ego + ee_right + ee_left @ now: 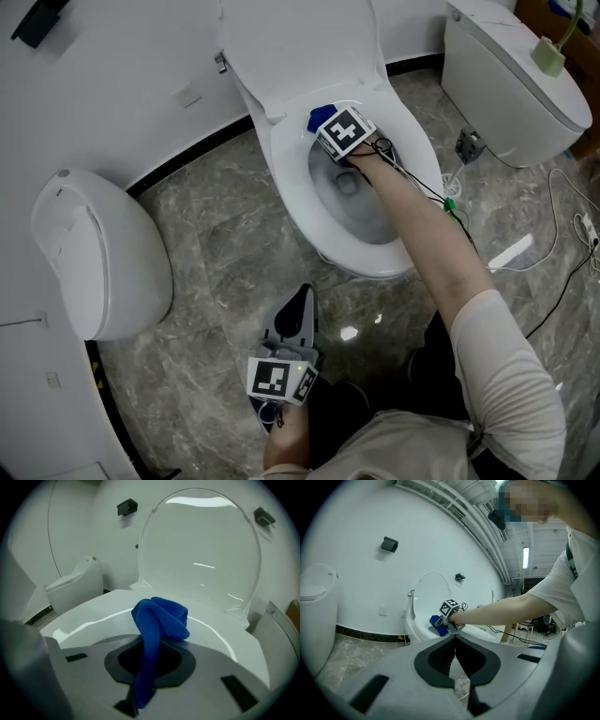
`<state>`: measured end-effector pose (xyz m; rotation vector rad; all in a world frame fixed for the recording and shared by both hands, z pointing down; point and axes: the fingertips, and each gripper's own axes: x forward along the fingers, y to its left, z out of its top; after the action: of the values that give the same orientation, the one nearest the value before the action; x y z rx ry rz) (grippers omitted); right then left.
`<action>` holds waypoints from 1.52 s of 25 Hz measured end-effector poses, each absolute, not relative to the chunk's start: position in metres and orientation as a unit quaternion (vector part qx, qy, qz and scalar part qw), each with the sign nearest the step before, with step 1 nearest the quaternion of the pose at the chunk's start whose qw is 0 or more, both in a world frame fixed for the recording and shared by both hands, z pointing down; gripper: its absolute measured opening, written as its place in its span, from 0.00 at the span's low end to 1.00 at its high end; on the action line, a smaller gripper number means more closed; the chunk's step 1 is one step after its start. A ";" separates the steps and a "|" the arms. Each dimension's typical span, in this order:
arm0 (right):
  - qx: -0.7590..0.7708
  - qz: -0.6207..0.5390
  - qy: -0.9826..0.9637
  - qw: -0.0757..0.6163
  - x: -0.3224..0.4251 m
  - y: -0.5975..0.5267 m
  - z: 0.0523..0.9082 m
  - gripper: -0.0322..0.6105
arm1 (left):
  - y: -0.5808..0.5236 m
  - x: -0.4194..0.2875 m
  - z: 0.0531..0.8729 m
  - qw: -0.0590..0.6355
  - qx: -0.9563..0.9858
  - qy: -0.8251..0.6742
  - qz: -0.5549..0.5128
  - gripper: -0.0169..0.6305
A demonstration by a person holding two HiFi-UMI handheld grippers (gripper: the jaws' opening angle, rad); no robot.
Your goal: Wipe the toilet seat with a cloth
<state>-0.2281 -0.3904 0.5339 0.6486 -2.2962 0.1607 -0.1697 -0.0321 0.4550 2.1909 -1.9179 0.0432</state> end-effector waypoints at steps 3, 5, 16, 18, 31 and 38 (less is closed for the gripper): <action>0.249 0.060 -0.894 0.368 -0.227 -0.389 0.532 0.11 | -0.034 -0.170 0.453 0.111 0.747 -0.655 0.015 0.04; 0.248 0.059 -0.895 0.367 -0.226 -0.387 0.531 0.11 | -0.034 -0.172 0.451 0.109 0.746 -0.656 0.016 0.04; 0.243 0.048 -0.913 0.323 -0.219 -0.368 0.502 0.11 | -0.039 -0.180 0.436 0.094 0.743 -0.663 0.010 0.04; 0.243 0.037 -0.917 0.315 -0.216 -0.362 0.497 0.11 | -0.040 -0.181 0.432 0.089 0.743 -0.663 0.010 0.04; 0.253 -0.007 -0.949 0.187 -0.194 -0.313 0.439 0.11 | -0.044 -0.188 0.382 0.048 0.741 -0.670 -0.002 0.04; 0.265 -0.017 -0.959 0.099 -0.167 -0.274 0.394 0.11 | -0.053 -0.195 0.344 0.008 0.739 -0.674 -0.012 0.04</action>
<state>-0.1673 -0.2738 0.3937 0.7826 -2.8378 -0.0508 -0.1949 -0.0529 0.3435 2.3093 -2.1072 -0.0387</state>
